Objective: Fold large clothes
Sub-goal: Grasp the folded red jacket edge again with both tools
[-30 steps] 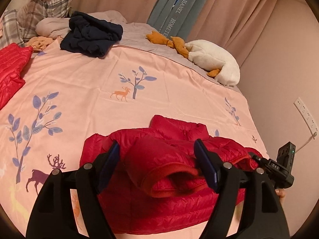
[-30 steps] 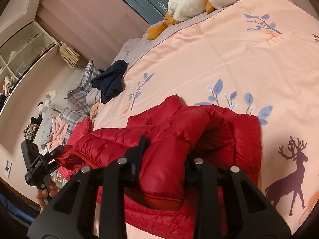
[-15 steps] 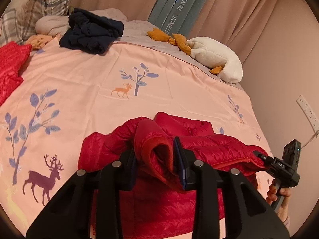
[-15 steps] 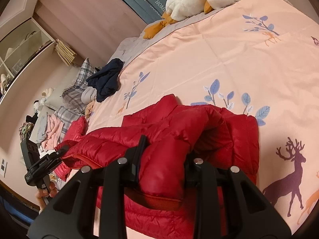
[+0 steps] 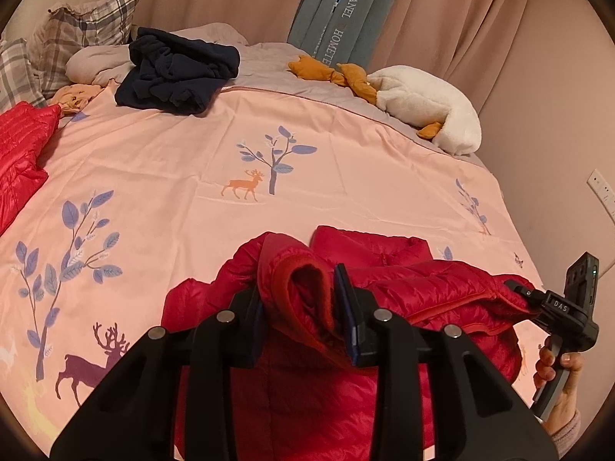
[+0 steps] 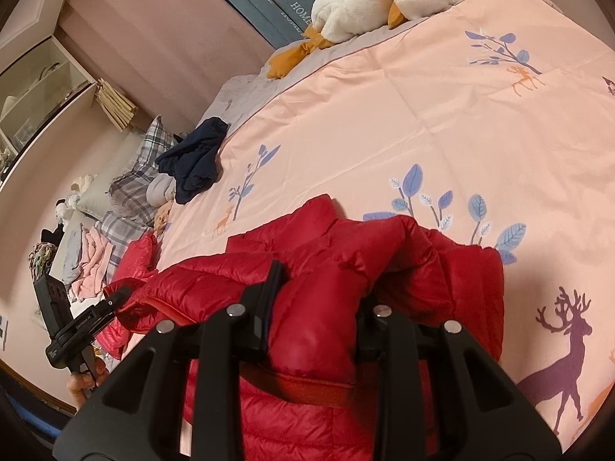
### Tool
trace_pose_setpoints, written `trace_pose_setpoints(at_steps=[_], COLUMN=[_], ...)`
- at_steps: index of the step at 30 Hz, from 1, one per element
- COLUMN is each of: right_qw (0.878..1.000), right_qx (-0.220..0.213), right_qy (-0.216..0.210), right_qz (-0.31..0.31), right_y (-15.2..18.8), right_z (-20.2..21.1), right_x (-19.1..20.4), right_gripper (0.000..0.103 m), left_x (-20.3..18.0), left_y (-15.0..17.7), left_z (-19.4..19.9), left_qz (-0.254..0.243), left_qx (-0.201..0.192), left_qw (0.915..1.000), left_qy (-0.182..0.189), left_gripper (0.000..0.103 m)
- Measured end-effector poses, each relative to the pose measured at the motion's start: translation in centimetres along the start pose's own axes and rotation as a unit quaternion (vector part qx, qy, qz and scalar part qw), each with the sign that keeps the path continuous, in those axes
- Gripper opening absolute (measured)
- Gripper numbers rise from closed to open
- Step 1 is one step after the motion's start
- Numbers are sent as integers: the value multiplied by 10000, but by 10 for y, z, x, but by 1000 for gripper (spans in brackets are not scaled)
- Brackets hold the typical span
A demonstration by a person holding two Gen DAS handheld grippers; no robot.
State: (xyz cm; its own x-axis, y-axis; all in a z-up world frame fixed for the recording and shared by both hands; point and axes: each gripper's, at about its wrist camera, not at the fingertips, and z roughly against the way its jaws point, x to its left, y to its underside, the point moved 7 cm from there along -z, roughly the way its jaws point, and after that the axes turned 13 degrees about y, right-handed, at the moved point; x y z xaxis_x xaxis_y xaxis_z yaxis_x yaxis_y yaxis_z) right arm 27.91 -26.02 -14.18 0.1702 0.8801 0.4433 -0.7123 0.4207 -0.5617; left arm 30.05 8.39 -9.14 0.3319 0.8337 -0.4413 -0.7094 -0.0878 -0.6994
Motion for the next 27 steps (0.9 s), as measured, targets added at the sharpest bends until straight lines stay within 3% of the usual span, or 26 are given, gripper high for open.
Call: trace_pose_setpoints(at_steps=[27], right_qw=[9983], right_qx=[116], right_qy=[539], right_qz=[184], right_y=[-21], right_z=[-42], right_x=[1], right_gripper=[32], left_x=[12], left_y=[-7], left_z=[-41], left_qz=[-303], left_qx=[222], left_qw=[9978], left_qy=[-547], left_gripper=[33])
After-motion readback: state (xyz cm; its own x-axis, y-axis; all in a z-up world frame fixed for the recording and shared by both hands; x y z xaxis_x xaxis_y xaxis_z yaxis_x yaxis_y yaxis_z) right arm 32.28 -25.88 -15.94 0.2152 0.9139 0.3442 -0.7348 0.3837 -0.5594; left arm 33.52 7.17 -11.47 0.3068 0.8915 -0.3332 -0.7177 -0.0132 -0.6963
